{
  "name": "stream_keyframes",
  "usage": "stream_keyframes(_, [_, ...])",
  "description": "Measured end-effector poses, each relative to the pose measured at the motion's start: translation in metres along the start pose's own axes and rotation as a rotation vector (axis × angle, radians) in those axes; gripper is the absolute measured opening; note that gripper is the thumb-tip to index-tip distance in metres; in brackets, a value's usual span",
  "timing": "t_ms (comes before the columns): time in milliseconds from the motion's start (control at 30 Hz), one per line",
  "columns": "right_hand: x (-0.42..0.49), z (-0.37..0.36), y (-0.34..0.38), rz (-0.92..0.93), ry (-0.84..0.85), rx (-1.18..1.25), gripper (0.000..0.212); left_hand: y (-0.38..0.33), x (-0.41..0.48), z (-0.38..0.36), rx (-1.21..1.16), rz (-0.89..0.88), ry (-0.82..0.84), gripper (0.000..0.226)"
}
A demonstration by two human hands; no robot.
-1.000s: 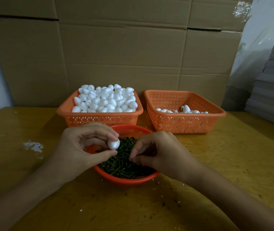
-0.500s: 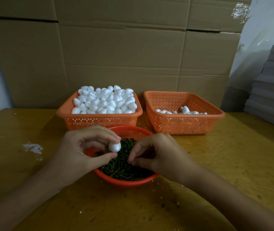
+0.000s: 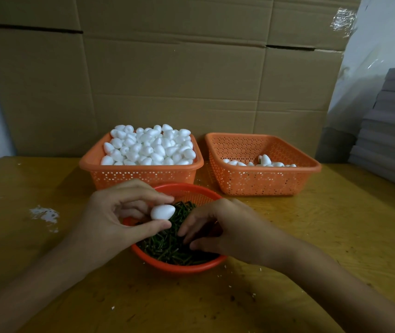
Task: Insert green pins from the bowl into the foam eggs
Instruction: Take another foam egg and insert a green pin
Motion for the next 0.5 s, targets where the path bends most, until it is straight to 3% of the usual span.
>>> stream_keyframes(100, [-0.0002, 0.0004, -0.0004, -0.012, -0.003, 0.011, 0.026, 0.0003, 0.0, 0.0004, -0.028, 0.044, 0.009, 0.057])
stream_keyframes(300, [0.0008, -0.0017, -0.0021, -0.001, -0.054, -0.035, 0.022, 0.0022, -0.001, 0.0002, 0.017, 0.033, 0.059, 0.029])
stream_keyframes(500, [0.0008, -0.0029, -0.0063, 0.001, -0.164, 0.015, 0.021, 0.0038, -0.0023, -0.0014, -0.047, 0.072, -0.002, 0.031])
Point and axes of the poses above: each hand's wrist, its own x-axis towards the middle knuckle, its own z-axis out of the back of the hand, y = z × x, the point moved 3 cm from there along x, towards the middle knuckle, and after that the axes turned 7 degrees about -z, right-handed, at the moved point
